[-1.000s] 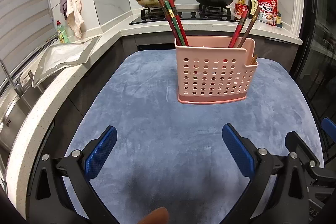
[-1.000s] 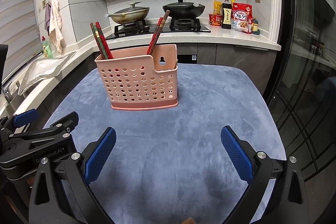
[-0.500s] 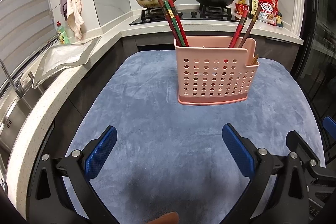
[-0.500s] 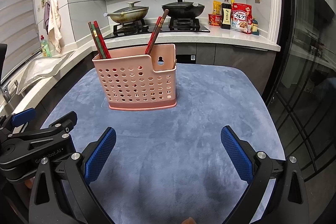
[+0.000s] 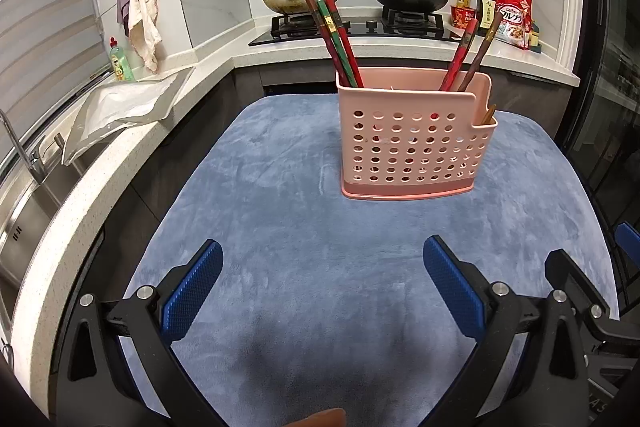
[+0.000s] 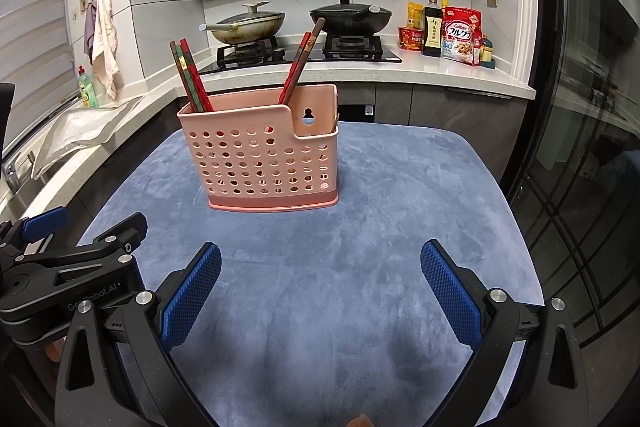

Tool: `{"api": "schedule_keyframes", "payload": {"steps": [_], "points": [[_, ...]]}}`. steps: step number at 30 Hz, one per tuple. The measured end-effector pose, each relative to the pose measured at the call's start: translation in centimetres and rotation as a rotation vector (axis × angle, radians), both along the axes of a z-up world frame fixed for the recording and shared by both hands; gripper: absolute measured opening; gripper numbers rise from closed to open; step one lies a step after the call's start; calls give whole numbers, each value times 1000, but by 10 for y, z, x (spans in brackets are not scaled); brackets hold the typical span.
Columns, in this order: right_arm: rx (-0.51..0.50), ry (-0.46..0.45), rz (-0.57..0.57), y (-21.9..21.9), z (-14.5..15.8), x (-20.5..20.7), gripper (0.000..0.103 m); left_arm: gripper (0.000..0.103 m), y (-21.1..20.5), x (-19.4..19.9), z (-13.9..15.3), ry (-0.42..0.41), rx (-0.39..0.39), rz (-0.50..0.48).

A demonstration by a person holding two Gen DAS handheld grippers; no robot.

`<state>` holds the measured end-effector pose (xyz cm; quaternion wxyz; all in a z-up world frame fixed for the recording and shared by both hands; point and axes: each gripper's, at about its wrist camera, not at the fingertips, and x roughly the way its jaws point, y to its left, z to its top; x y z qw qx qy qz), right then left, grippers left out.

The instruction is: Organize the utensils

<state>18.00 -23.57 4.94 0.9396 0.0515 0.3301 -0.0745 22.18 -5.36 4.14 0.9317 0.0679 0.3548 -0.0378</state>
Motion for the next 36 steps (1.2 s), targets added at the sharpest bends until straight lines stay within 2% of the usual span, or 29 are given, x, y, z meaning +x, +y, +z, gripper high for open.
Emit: {"api": "schedule_keyframes", "payload": {"steps": [36], "points": [[-5, 4, 2, 1, -1, 3, 96, 96, 2, 1, 0, -4, 3, 10]]}}
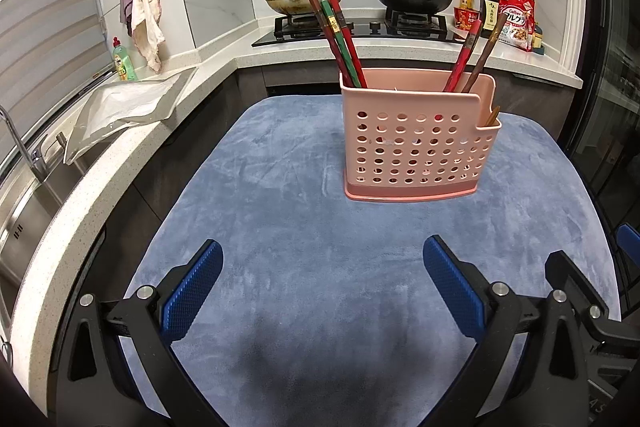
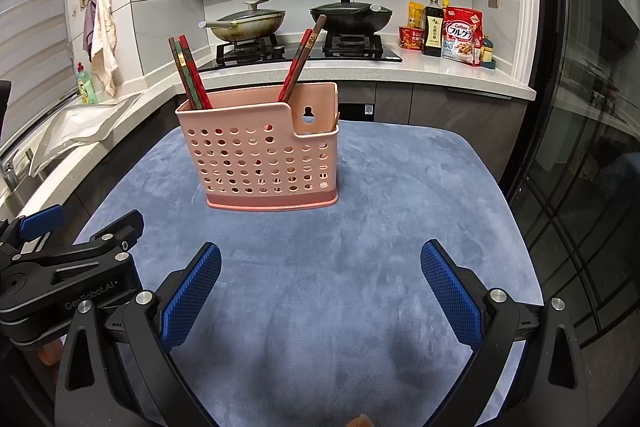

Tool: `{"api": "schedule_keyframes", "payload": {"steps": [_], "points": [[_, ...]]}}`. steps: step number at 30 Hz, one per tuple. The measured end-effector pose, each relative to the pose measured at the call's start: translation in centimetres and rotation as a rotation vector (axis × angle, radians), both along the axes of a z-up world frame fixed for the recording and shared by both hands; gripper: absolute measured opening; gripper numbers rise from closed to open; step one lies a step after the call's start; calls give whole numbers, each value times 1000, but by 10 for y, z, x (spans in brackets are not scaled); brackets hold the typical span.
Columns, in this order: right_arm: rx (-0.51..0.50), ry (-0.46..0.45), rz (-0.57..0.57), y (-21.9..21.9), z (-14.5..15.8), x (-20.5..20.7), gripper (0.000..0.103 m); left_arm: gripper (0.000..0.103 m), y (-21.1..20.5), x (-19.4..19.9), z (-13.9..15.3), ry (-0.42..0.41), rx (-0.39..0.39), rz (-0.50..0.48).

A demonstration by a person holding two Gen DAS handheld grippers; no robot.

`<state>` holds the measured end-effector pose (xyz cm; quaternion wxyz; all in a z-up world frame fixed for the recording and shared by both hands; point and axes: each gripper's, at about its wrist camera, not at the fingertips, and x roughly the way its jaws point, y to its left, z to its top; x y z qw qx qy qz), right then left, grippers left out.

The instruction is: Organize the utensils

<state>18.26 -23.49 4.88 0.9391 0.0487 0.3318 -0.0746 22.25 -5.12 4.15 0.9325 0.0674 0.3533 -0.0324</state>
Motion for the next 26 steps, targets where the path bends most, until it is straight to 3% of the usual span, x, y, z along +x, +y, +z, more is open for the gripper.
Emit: {"api": "schedule_keyframes", "payload": {"steps": [26], "points": [[-3, 7, -2, -6, -2, 8, 96, 96, -2, 6, -2, 1, -10, 3]]}}
